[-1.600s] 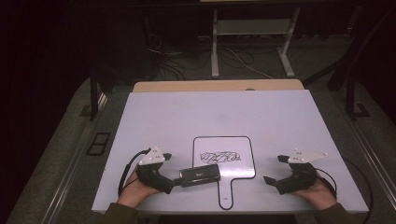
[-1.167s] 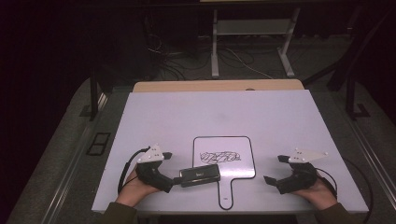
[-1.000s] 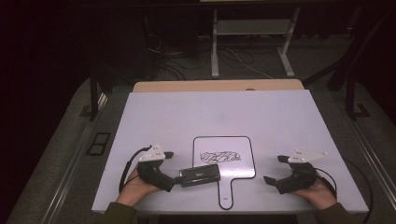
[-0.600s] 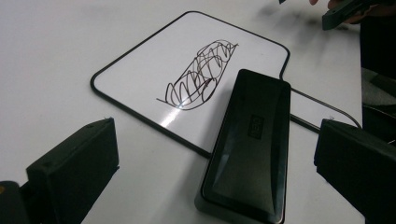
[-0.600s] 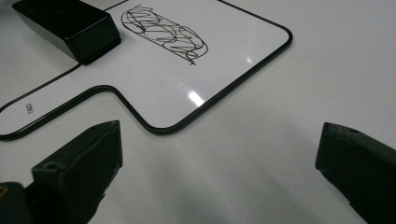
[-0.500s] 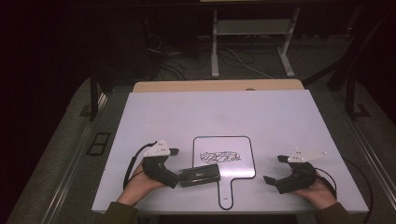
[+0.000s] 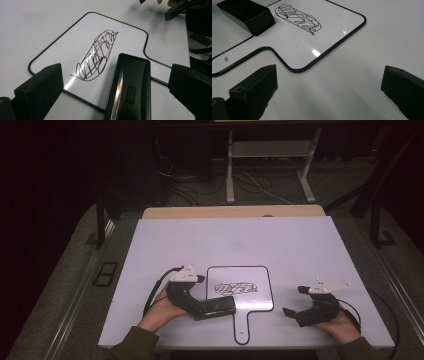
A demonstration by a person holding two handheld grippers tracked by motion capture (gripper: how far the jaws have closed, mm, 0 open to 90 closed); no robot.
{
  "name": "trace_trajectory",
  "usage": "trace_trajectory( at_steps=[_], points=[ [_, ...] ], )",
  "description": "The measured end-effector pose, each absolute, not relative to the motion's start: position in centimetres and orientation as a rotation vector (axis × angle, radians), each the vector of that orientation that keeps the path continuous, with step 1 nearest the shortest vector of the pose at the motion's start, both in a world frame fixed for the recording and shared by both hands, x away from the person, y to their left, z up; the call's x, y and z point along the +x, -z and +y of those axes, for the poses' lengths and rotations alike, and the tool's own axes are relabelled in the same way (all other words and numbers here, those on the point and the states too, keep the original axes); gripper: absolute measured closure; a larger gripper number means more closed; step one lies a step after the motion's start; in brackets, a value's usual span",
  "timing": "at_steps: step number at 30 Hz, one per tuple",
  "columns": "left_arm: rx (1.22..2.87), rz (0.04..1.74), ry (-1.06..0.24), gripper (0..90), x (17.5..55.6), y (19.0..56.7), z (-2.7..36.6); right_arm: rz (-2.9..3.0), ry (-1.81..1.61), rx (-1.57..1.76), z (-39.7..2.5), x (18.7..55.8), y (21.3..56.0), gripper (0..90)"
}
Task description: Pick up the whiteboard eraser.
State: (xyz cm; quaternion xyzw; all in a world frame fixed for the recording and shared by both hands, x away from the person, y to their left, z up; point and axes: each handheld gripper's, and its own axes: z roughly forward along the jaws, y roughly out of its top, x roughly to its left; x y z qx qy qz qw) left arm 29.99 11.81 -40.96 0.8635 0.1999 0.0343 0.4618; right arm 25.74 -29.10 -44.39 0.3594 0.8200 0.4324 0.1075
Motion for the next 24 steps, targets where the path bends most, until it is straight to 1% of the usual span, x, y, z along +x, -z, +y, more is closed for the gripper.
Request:
trace_trajectory(
  at_steps=[5,9,15,18,24],
  points=[
    [2.133,0.487,-0.083,0.0,30.3,41.0,10.6,2.416,-1.273,1.055,-29.1,25.7,44.4,0.0],
    [2.173,0.468,-0.099,0.0,30.0,41.3,9.8,2.419,-1.276,1.05,-29.2,25.8,44.4,0.0],
    [2.219,0.428,-0.082,6.3,29.6,41.7,9.5,2.431,-1.278,1.037,-29.1,25.7,44.5,0.0],
    [2.247,0.392,-0.066,13.8,29.5,41.8,9.4,2.431,-1.28,1.034,-29.1,25.7,44.4,0.0],
    [2.301,0.372,-0.073,15.5,29.2,42.2,9.1,2.432,-1.278,1.029,-29.1,25.7,44.5,0.0]
  ],
)
